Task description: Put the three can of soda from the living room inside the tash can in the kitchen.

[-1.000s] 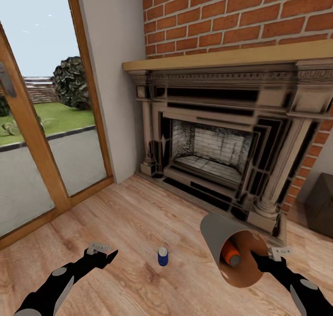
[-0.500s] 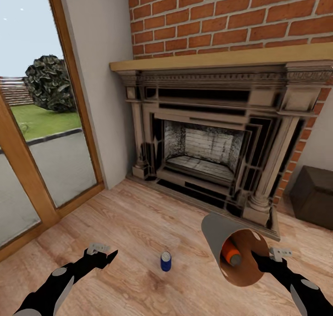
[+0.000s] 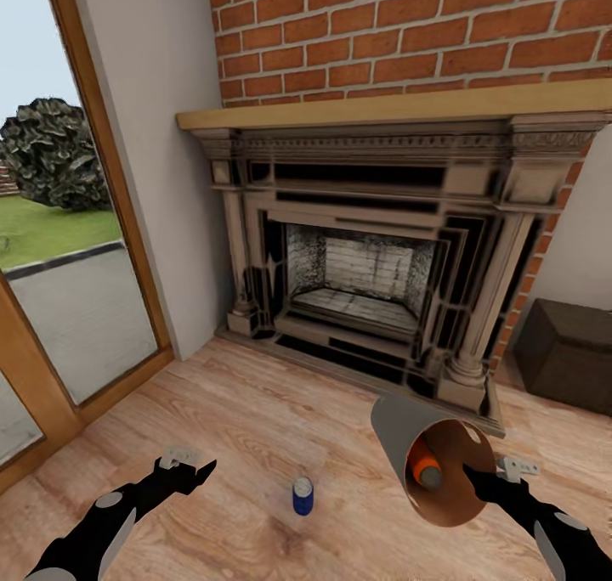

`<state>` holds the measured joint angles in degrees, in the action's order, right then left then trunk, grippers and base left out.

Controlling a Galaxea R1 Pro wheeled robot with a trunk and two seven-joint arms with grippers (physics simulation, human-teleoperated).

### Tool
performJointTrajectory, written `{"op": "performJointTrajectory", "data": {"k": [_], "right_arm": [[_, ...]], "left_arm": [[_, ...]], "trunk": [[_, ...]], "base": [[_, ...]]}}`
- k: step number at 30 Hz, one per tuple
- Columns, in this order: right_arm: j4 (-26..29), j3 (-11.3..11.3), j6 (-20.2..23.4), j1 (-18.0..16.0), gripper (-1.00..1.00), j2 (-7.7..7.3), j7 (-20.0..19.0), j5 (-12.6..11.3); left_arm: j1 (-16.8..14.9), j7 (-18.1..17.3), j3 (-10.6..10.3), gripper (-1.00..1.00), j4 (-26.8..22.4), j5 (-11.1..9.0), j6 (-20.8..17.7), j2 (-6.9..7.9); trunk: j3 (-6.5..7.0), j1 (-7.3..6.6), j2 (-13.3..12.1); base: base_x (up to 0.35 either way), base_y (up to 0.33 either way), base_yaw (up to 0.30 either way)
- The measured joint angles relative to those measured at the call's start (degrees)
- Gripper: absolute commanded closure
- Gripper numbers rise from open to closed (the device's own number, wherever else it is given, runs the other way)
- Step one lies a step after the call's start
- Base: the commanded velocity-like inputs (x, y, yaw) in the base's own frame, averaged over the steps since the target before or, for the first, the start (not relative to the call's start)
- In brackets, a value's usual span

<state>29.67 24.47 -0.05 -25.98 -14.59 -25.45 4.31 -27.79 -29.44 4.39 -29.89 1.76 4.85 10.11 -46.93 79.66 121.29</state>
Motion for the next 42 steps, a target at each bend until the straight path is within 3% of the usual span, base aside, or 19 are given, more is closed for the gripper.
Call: {"op": "performJointTrajectory", "data": {"k": [4,19,26,42], "right_arm": [[-0.02,2.38,0.15,-0.01,1.00,-0.02,0.10,-0.01],[-0.06,2.78,1.74,0.00,1.00,-0.01,-0.02,0.05],[-0.07,2.81,1.85,0.00,1.00,-0.01,0.02,0.13],[-0.05,2.90,1.87,0.00,1.00,-0.01,-0.03,0.04]], "left_arm": [[0.00,0.00,0.00,-1.00,-0.01,0.00,0.04,0.00],[0.01,0.34,-0.39,-1.00,0.02,0.09,-0.02,0.00],[0.00,0.28,-0.43,-1.00,0.00,0.09,-0.02,0.00],[-0.04,-0.01,-1.19,-1.00,0.09,0.17,-0.21,0.00]], "trunk": [[0.00,0.00,0.00],[-0.01,0.00,0.00],[-0.01,0.00,0.00],[0.00,0.00,0.00]], "base": [[0.024,0.005,-0.239],[0.272,0.006,-0.244],[0.082,0.016,-0.244],[-0.001,0.281,-0.244]]}}
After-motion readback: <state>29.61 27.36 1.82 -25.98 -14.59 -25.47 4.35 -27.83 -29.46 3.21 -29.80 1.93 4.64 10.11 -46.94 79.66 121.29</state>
